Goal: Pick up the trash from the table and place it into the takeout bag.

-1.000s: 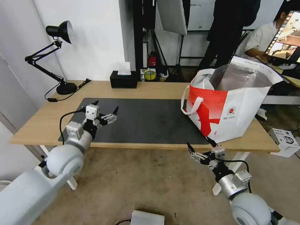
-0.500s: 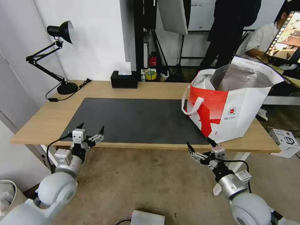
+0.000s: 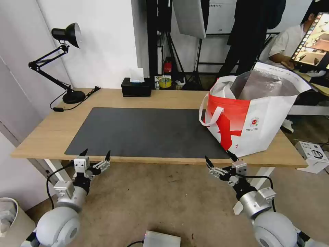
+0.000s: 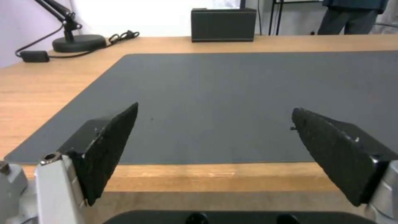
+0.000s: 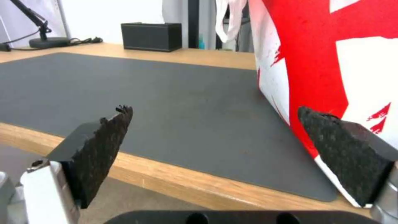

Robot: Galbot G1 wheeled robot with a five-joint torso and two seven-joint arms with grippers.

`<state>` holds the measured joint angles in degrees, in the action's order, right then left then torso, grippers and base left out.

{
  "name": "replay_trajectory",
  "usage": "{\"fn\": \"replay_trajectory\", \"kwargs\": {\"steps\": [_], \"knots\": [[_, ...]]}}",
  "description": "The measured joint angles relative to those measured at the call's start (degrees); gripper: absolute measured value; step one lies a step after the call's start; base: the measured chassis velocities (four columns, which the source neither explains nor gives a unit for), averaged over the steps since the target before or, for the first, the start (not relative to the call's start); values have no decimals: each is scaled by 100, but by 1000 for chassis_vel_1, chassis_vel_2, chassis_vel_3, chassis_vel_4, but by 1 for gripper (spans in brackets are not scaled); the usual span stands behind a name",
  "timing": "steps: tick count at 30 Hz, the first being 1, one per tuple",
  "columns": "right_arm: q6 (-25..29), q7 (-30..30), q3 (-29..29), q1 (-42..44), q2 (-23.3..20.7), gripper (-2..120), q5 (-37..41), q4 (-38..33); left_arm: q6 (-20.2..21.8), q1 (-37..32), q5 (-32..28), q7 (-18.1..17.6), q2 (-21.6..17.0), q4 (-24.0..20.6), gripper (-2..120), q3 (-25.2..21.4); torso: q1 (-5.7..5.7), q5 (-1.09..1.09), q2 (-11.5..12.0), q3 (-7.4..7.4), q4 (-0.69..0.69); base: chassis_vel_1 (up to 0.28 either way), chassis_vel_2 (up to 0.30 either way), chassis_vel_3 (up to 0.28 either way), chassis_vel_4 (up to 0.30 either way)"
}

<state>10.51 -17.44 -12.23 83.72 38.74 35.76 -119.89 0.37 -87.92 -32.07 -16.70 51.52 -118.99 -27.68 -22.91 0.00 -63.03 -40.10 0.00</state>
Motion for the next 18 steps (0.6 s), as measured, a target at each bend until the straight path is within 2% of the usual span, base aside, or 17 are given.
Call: {"fn": "replay_trajectory", "kwargs": {"steps": [18], "knots": [[0, 0, 0, 0, 0, 100, 0, 0, -2, 24, 10, 4, 3, 0, 100, 10, -1, 0, 0, 0, 0, 0, 0, 0, 0]]}}
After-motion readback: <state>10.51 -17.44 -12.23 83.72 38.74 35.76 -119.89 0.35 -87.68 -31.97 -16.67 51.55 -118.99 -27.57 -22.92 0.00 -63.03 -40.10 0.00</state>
